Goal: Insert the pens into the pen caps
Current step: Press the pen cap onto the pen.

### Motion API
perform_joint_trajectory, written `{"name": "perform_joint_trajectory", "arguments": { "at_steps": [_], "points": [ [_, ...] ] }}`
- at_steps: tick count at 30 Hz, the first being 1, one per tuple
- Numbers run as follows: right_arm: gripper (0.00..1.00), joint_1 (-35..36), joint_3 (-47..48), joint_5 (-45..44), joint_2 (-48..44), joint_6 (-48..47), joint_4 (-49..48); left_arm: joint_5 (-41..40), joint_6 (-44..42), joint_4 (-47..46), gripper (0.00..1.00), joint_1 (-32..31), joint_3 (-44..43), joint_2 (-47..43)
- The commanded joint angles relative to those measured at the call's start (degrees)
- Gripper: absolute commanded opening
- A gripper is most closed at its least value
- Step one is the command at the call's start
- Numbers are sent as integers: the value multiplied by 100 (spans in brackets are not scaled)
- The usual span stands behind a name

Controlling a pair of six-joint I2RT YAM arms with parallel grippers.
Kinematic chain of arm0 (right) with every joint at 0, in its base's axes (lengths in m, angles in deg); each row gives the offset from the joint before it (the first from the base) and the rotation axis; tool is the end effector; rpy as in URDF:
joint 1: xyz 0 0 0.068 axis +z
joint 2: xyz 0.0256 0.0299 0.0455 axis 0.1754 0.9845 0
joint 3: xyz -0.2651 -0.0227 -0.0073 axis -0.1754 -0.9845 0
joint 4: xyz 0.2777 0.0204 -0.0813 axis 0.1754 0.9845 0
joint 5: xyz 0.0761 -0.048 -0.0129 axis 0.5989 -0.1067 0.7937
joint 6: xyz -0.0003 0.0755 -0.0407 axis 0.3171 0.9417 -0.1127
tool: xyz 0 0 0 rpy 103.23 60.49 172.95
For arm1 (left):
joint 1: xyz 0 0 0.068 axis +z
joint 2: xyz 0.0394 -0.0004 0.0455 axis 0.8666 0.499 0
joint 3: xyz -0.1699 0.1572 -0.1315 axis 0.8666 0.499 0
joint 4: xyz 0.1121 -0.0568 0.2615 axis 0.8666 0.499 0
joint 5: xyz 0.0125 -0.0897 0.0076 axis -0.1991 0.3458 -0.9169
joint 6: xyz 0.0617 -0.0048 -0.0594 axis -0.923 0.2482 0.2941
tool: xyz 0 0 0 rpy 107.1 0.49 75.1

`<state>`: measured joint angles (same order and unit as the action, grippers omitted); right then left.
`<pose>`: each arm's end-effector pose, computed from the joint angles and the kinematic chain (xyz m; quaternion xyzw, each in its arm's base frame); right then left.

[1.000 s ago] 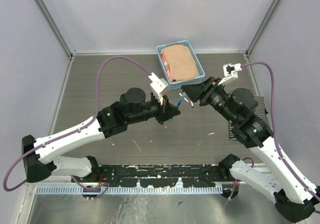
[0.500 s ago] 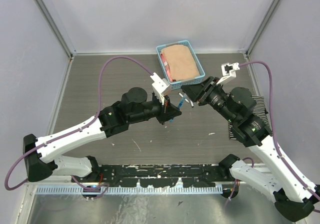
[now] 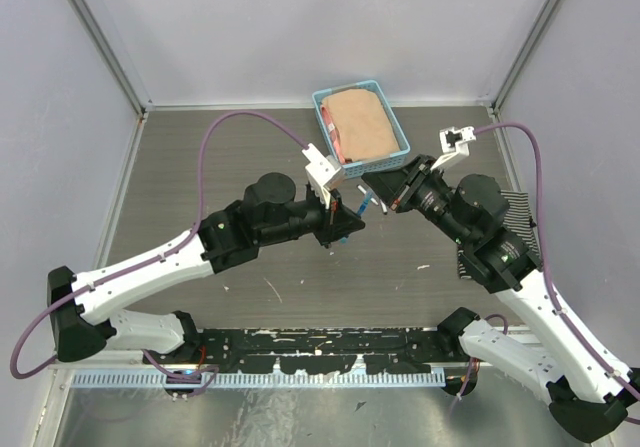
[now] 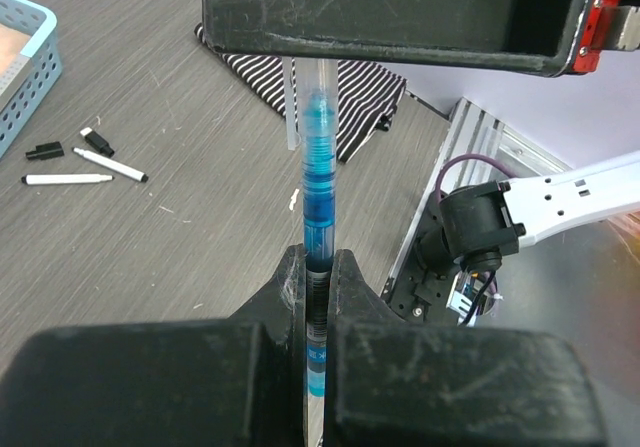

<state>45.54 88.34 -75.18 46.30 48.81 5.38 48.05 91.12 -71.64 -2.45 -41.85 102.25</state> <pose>0.1935 0.1443 0.4124 0.0072 0.7121 0.4528 0.5366 0.1613 -0.3258 0.3633 0.3224 0.7085 -0.4337 0.4539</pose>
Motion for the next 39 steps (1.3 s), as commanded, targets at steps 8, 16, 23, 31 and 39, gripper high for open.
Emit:
{"name": "perform_joint_trajectory", "arguments": {
  "at_steps": [8, 16, 23, 31, 39],
  "points": [
    [0, 24, -43, 79, 2, -44, -25, -267, -57, 44, 0, 12, -370, -62],
    [0, 780, -324, -526, 74, 2, 490, -599, -121, -676, 0, 2, -427, -260],
    [0, 1851, -922, -1323, 184, 187, 562, -1018, -395, -1051, 0, -67, -620, -392],
    [0, 3414, -1541, -2403, 719, 637, 192, -1033, -581, -1102, 0, -73, -1027, -348],
    [0, 4490, -2175, -2896, 1183, 1346, -519, -1155, -569, -1131, 0, -74, -1051, -423]
  ]
}}
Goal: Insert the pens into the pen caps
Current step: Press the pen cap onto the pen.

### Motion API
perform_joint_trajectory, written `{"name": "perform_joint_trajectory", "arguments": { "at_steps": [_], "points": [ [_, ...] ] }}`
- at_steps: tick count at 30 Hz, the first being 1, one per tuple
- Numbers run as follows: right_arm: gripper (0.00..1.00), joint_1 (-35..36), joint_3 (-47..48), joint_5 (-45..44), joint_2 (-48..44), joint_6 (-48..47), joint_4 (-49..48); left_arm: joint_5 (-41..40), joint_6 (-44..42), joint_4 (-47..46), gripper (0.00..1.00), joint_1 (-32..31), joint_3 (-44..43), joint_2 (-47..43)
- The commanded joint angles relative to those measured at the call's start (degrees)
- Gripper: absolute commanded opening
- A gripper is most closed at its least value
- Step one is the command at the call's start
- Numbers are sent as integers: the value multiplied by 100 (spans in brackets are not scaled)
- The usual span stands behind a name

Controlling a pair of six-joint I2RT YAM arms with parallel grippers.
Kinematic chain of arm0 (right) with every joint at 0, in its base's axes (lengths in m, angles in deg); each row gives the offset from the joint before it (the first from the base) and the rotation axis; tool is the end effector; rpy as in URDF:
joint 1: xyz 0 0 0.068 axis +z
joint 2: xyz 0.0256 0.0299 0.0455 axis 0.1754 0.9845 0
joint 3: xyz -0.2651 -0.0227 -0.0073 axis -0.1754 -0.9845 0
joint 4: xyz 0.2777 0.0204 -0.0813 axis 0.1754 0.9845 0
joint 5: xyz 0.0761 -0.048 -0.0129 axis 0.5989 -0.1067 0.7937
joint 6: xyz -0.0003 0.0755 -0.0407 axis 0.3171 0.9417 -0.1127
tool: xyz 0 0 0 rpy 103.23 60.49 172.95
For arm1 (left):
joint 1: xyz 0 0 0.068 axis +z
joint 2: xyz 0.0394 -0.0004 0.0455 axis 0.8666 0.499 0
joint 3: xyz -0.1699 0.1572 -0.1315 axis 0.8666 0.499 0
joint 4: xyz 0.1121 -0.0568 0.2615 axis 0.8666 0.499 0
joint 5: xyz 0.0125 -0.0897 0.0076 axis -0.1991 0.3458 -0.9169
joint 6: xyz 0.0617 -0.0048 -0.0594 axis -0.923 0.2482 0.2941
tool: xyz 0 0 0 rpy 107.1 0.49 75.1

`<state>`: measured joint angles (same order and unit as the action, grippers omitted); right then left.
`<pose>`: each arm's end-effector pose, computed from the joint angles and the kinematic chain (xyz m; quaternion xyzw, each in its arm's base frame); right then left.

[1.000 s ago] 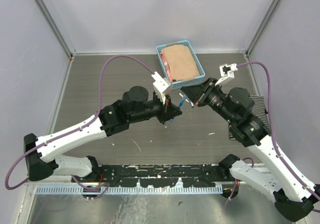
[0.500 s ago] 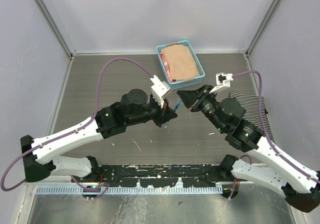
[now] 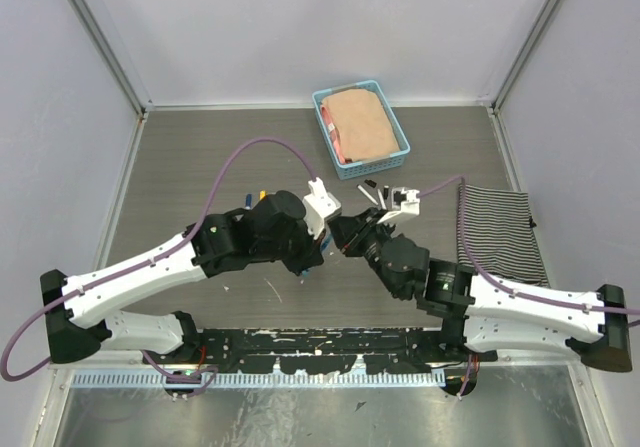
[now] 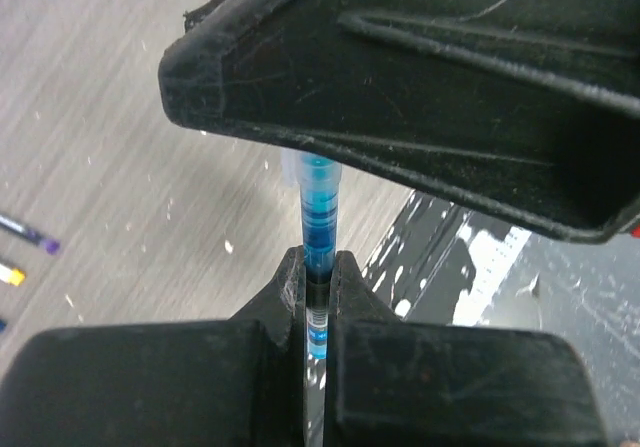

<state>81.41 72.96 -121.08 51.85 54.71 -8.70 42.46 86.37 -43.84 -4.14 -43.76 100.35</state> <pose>0.1329 0.2355 0.3150 0.0786 0.7373 0.3885 0.5471 0.1424 -0.2945 0.3222 0.3833 0.8055 -0.2823 0.3528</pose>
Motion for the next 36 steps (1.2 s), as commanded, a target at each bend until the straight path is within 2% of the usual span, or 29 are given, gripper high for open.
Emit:
{"name": "perform_joint_trajectory", "arguments": {
  "at_steps": [1, 12, 16, 32, 36],
  "points": [
    [0, 968, -684, 1689, 689, 845, 832, -619, -89, -3962, 0, 100, -827, -267],
    [0, 1558, -972, 1610, 1419, 1310, -191, -606, -52, -4098, 0, 97, -812, -322],
    [0, 1724, -982, 1570, 1777, 1448, -437, -743, -29, -4407, 0, 92, -726, -385],
    [0, 1800, -780, 1700, 2313, 1306, -711, -557, -141, -4542, 0, 86, -1326, -131],
    [0, 1799, -691, 1478, 2083, 1217, -557, -542, -171, -4462, 0, 79, -1226, -182]
  ]
}}
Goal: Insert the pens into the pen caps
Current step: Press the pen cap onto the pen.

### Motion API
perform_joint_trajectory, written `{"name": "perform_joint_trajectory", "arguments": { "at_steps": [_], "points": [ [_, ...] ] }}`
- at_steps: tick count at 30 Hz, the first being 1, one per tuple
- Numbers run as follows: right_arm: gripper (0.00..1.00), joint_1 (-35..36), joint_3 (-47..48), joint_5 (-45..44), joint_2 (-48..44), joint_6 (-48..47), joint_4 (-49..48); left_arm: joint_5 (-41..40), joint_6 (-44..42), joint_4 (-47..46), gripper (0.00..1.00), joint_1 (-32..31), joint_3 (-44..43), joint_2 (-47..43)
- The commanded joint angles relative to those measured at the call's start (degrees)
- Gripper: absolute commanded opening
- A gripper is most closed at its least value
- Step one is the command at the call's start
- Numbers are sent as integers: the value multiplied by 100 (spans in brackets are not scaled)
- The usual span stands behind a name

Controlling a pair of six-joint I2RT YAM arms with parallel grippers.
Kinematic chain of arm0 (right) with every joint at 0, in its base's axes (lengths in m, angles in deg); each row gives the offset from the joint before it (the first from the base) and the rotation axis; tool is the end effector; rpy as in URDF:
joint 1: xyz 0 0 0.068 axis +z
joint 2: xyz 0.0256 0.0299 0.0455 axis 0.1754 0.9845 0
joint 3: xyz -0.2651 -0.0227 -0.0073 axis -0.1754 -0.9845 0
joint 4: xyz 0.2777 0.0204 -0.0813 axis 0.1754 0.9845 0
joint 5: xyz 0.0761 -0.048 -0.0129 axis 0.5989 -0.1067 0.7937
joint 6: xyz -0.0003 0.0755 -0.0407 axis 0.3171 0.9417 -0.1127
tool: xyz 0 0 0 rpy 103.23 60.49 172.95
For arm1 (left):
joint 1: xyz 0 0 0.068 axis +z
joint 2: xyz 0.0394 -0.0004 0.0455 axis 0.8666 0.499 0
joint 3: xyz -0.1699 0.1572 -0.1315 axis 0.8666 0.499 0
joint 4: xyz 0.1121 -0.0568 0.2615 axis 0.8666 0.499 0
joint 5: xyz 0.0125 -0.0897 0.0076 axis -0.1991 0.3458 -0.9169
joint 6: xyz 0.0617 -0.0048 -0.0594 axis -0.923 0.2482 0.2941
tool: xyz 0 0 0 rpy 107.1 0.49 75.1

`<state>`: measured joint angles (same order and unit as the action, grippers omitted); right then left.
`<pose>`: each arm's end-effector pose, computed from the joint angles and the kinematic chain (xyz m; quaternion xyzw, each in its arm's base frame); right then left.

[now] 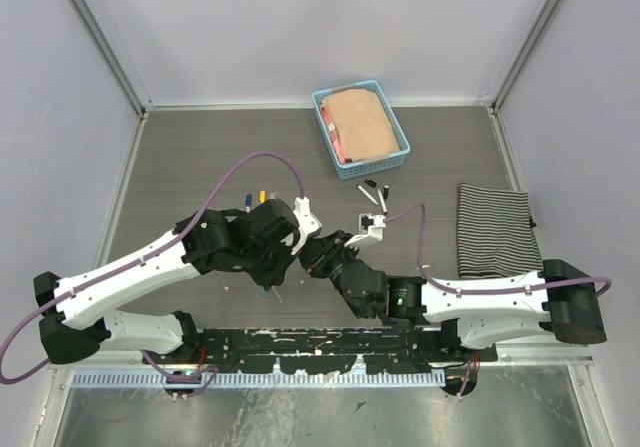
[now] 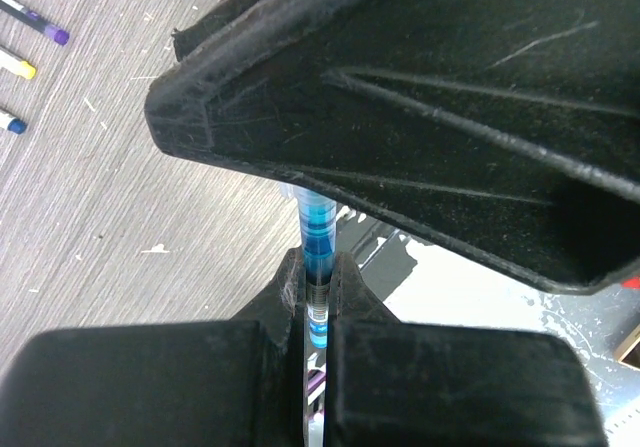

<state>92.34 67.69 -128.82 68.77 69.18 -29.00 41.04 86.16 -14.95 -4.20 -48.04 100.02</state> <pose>0.0988 0.2991 0.2436 0.1383 0.7313 0.4560 0.4881 0.1204 -0.2453 0.3020 0.4149 0.8736 -0.1489 0.2063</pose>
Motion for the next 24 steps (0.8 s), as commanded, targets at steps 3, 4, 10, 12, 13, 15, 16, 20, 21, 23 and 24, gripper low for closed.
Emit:
{"name": "perform_joint_trajectory", "arguments": {
  "at_steps": [3, 4, 10, 12, 13, 15, 16, 20, 21, 23, 24],
  "points": [
    [0, 701, 59, 1795, 80, -341, 1912, -392, -152, -7261, 0, 98, -535, -290],
    [0, 699, 195, 1620, 15, -401, 2107, -393, -147, -7242, 0, 89, -452, -340],
    [0, 684, 1307, 826, -50, -1241, 3179, -404, -110, -7106, 0, 91, -136, -508],
    [0, 665, 1621, 664, -93, -1502, 3428, -362, -128, -7047, 0, 94, -33, -547],
    [1, 666, 1716, 579, -144, -1617, 3491, -378, -118, -7038, 0, 98, 18, -592],
    [2, 602, 1822, 482, -316, -1826, 3505, -469, -113, -7007, 0, 98, 112, -654],
    [3, 530, 1850, 476, -413, -1886, 3516, -491, -109, -6979, 0, 98, 132, -689],
    [8, 132, 1885, 673, -826, -2030, 3511, -534, -110, -6849, 0, 97, 188, -766],
    [9, 62, 1895, 696, -912, -2069, 3510, -560, -113, -6823, 0, 93, 199, -774],
    [12, -15, 1960, 722, -1004, -2180, 3510, -578, -123, -6785, 0, 98, 213, -784],
    [15, -40, 1996, 715, -1031, -2229, 3510, -591, -125, -6767, 0, 99, 209, -776]
  ]
}}
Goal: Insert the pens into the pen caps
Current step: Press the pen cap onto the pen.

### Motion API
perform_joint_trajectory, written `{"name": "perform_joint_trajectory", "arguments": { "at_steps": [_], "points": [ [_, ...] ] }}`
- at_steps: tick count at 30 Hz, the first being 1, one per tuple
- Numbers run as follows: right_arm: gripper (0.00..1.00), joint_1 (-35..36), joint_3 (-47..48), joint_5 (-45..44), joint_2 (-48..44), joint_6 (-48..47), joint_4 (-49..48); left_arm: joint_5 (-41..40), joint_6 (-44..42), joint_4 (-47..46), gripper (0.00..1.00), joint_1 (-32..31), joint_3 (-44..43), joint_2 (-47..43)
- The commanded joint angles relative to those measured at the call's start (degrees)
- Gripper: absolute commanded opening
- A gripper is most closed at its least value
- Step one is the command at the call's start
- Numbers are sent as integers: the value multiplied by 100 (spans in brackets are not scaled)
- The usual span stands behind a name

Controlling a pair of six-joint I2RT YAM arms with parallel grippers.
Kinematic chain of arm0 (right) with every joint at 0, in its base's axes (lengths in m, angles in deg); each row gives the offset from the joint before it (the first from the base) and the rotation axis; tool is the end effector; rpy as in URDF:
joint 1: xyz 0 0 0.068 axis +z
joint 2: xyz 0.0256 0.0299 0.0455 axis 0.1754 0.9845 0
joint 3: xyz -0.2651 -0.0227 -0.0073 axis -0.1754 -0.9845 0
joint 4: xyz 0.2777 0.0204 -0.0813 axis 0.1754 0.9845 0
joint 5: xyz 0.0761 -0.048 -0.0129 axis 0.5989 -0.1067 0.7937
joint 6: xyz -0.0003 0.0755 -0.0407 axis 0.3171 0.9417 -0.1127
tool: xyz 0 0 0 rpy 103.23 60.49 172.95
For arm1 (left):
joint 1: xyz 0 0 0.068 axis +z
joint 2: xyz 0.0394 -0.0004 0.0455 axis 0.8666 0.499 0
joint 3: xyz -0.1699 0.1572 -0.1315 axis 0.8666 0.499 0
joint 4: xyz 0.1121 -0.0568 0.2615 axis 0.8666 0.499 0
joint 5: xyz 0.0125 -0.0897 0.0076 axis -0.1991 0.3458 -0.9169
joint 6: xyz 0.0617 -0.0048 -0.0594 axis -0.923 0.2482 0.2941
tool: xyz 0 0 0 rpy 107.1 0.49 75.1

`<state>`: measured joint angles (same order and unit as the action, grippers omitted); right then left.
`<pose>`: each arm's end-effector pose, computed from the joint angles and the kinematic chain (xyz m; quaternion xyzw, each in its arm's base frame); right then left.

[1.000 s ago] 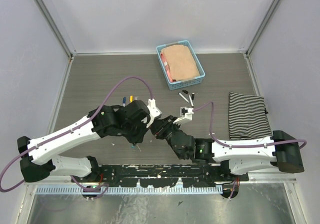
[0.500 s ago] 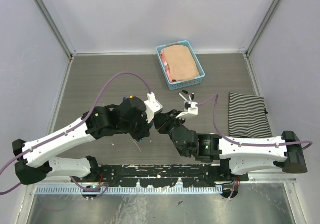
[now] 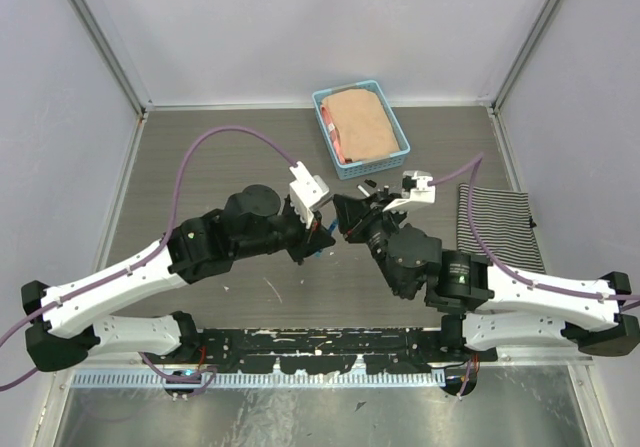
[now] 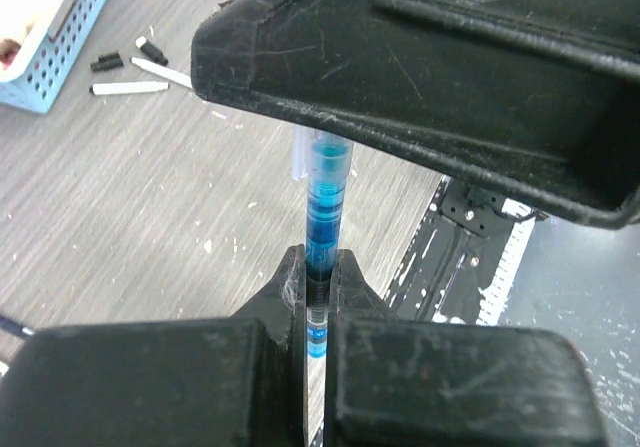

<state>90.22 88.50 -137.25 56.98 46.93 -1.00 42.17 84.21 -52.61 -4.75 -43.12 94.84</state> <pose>0.1078 0.2451 0.3868 0.0788 0.7188 0.3280 0.6079 0.1349 -0.2858 0.3667 0.3742 0.7432 -0.3391 0.4389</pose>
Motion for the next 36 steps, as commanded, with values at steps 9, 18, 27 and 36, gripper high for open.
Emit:
{"name": "perform_joint_trajectory", "arguments": {
  "at_steps": [9, 18, 27, 36],
  "points": [
    [24, 118, 324, 1337, 91, -469, 720, -739, 118, -2690, 0, 148, -314, -119],
    [28, 109, 640, 827, -132, -847, 719, -734, 350, -2335, 0, 151, 80, -197],
    [42, 100, 934, 588, -189, -1374, 748, -602, 583, -2132, 0, 149, 398, -237],
    [59, 98, 936, 197, -466, -1391, 1208, -884, 734, -1659, 0, 153, 690, -267]
  ]
}}
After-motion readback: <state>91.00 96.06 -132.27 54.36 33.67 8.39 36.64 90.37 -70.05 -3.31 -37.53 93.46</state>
